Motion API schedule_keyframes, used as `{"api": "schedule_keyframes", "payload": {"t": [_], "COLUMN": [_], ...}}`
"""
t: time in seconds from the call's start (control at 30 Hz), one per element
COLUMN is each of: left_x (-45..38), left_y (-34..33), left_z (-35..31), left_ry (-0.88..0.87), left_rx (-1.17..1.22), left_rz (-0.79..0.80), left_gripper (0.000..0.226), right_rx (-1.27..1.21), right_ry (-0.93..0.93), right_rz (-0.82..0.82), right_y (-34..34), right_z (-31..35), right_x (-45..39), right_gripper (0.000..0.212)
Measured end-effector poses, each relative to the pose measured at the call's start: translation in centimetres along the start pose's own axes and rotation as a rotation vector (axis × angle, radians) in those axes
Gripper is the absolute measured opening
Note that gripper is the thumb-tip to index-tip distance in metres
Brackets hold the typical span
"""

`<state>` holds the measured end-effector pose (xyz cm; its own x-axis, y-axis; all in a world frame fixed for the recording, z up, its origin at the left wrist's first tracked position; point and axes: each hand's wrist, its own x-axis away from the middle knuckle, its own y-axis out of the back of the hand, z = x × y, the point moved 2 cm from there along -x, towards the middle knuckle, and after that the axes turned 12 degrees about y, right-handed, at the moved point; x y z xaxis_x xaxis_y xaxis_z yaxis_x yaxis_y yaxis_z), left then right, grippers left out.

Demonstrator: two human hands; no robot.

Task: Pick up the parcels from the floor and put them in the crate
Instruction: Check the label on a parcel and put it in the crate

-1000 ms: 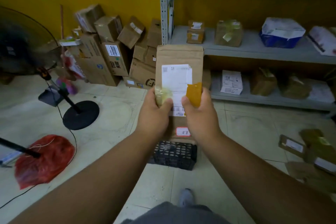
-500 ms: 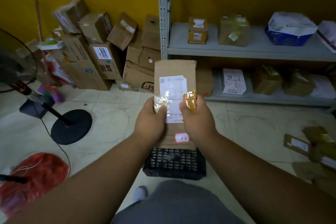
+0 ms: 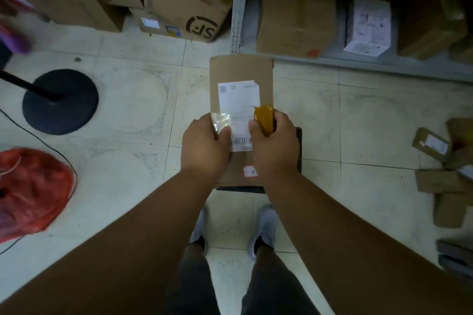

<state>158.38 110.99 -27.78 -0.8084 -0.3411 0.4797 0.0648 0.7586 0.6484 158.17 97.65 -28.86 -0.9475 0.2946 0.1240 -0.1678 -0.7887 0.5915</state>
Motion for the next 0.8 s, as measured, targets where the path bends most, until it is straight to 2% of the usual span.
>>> {"api": "schedule_keyframes", "payload": {"t": [0.07, 0.23, 0.47, 0.67, 0.8], "left_x": [-2.3, -7.3, -14.7, -20.9, -24.2], "left_y": [-3.2, -12.6, -24.1, -29.5, -31.3], "left_z": [2.3, 10.3, 20.4, 25.1, 27.8], "left_ry": [0.057, 0.202, 0.297, 0.299, 0.288], "left_rx": [0.029, 0.055, -0.048, -0.186, -0.316], "left_rz": [0.02, 0.119, 0.223, 0.278, 0.343], "left_gripper": [0.029, 0.056, 0.051, 0.081, 0.083], "right_rx": [0.017, 0.104, 0.166, 0.146, 0.132], "right_ry": [-0.03, -0.123, -0.192, -0.215, -0.248], "right_rz": [0.015, 0.126, 0.192, 0.201, 0.258], "right_y": [-2.7, -10.5, -20.5, -27.7, -31.0], "right_z": [-3.6, -14.5, -28.6, -35.7, -38.5], "right_x": [-0.9, -1.3, -3.1, -5.2, -6.8], "right_gripper": [0.043, 0.047, 0.048, 0.052, 0.045]}}
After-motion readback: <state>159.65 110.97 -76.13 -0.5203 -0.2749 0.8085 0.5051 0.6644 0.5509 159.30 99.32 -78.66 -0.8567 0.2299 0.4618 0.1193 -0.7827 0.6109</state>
